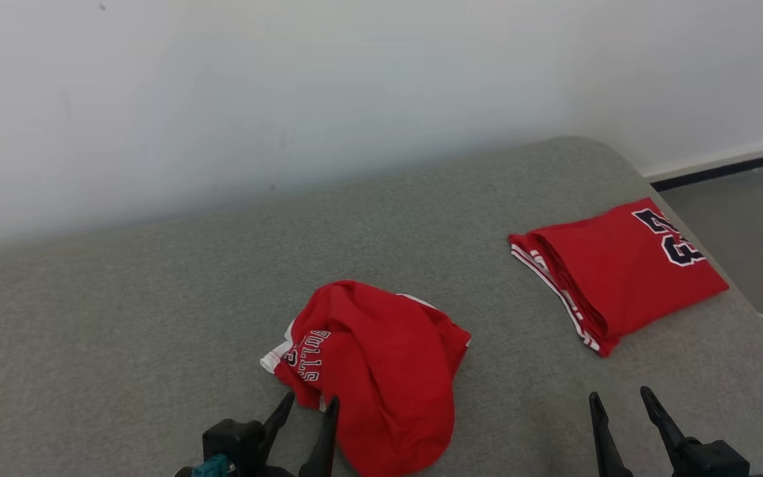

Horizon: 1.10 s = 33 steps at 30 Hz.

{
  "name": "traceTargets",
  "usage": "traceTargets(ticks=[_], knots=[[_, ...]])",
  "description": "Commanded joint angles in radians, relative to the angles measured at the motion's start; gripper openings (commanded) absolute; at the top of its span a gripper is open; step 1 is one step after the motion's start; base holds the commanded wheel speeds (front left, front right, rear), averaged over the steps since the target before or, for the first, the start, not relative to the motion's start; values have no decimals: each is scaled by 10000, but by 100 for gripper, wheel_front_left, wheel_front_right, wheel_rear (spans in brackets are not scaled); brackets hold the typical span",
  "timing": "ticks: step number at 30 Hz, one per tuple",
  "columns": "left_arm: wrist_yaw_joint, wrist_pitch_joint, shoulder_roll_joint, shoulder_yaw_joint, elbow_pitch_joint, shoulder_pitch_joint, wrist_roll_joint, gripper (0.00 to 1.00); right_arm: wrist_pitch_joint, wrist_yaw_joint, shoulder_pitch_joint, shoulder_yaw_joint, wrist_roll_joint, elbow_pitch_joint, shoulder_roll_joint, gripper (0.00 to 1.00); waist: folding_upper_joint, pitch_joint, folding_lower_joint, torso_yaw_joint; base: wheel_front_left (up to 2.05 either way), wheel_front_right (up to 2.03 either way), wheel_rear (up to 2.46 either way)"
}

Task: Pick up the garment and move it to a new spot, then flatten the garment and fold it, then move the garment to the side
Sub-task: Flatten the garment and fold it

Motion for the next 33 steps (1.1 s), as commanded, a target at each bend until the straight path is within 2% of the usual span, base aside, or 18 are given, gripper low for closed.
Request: traceTargets(ticks=[1,5,14,15,16,21,24,29,33], knots=[[151,61,-20,86,145,-196,-67,100,-39,-22,-142,-20,29,15,-18,100,-1,483,-1,-689,0,0,0],[583,202,-75,224,557,-415,-328,100,-103,-22,-147,-39,53,74,-19,100,-1,557,-1,-883,0,0,0],[183,456,-127,-167,1045,-815,-1270,100,-156,-22,-285,99,28,202,-17,100,-1,508,-1,-744,0,0,0],[186,495,-131,-252,1200,-901,-1304,45,-149,-22,-316,134,14,203,-13,100,-1,493,-1,-720,0,0,0],[196,463,-132,-314,1345,-1024,-1340,0,-132,-22,-337,186,-3,198,-6,100,-1,477,-1,-704,0,0,0],[295,-463,-133,-143,1610,-1389,-1524,0,-176,-22,-334,236,46,233,-62,100,-1,389,-1,-617,0,0,0],[679,-1184,309,643,1204,-1427,-1466,0,-191,-22,-165,85,36,238,-84,100,-1,286,-1,-421,0,0,0],[1251,-1386,949,1718,-561,-1283,-985,0,-151,-22,-112,73,-21,186,-58,100,-1,140,-1,-101,0,0,0],[1566,-1390,1356,1979,-2409,-1426,-407,0,-116,-22,-57,166,-12,156,-31,100,-1,64,-1,54,0,0,0]])
